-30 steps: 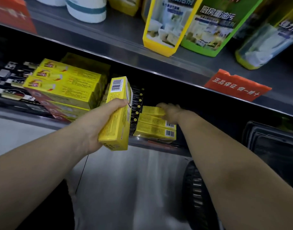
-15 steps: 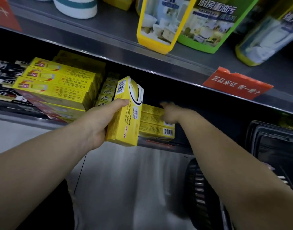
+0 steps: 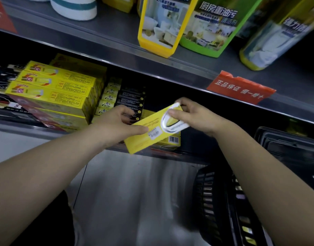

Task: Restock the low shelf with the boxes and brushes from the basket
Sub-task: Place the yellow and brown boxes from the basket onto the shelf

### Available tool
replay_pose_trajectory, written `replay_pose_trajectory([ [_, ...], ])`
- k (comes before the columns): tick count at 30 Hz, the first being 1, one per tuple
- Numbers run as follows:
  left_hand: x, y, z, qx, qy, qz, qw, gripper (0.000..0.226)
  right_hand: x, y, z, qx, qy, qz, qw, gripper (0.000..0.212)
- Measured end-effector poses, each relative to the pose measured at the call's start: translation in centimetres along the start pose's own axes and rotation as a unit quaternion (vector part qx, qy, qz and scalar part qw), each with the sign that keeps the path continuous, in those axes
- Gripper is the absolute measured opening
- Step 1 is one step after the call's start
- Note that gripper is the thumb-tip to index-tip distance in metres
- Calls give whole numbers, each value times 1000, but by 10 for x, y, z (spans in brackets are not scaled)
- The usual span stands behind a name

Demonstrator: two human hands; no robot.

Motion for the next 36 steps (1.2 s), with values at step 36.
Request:
replay_pose_trajectory([
  [36, -2, -27, -9, -19, -110, -88, 990, 17, -88, -108, 29, -8, 349, -241, 906, 53],
])
Point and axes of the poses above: each hand's wrist, its own y-axis away from the middle knuckle, its own z-axis out of the back of the hand, x = y × z, the point moved 1 cm from there along -y, towards the middle knuckle, and after that the axes turned 15 degrees about x, right-handed, at the moved point
